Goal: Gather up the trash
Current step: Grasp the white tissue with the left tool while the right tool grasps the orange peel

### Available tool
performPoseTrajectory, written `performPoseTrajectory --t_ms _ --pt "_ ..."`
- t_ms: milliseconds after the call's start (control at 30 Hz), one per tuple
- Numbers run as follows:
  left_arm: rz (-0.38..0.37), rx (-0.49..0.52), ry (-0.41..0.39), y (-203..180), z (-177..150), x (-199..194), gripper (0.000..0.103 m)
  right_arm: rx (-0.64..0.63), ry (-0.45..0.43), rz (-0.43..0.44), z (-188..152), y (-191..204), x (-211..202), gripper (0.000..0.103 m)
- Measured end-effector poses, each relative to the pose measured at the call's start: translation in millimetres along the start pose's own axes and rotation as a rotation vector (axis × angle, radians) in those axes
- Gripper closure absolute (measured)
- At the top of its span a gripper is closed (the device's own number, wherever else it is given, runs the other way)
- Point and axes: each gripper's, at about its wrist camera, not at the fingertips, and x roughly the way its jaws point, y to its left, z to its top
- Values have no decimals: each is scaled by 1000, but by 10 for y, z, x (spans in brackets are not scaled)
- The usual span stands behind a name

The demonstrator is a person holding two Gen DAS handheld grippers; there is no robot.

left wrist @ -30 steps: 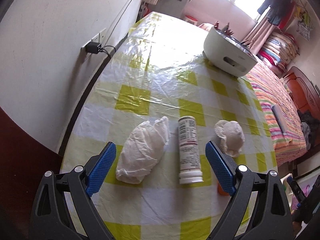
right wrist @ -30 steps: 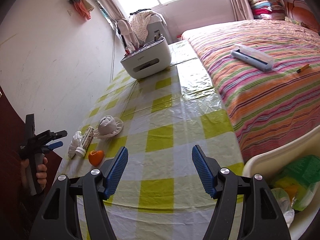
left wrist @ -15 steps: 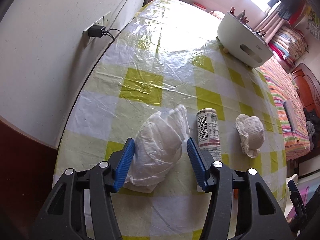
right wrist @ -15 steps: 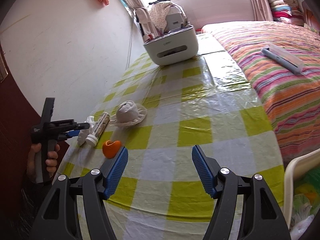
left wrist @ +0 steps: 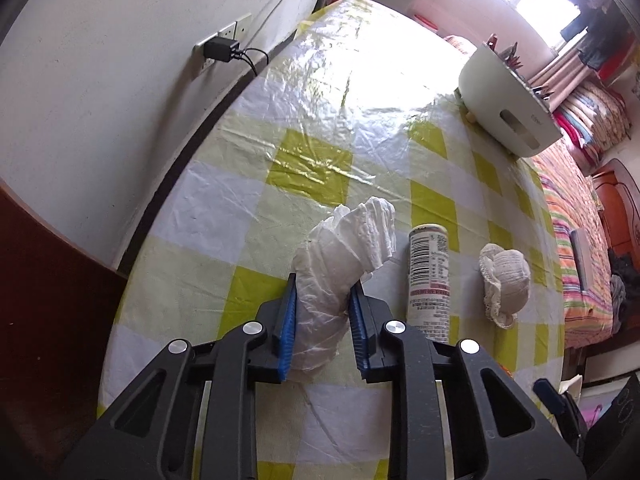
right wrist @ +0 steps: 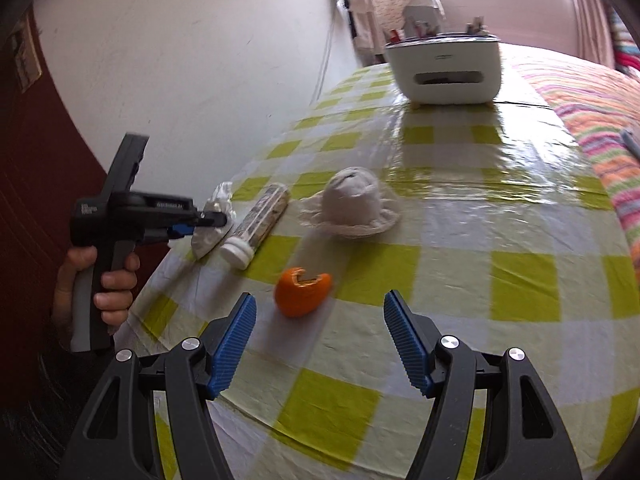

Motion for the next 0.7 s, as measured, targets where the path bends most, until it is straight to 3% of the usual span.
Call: performPoseTrajectory --t_ms 133,400,467,533,700 --pt "-35 3 -64 -38 -23 -248 81 -73 21 -29 68 146 177 38" --pt "-115 49 -156 -290 -196 -650 80 -67 77 -61 94 204 471 40" --pt "-130 72 -160 -370 -245 -680 80 -63 83 -53 78 190 495 48" --pt "-138 94 -161 -442 -297 -702 80 -60 78 -53 60 175 497 65" --pt "-137 132 -145 -621 -390 -657 80 -41 56 -40 19 113 439 73"
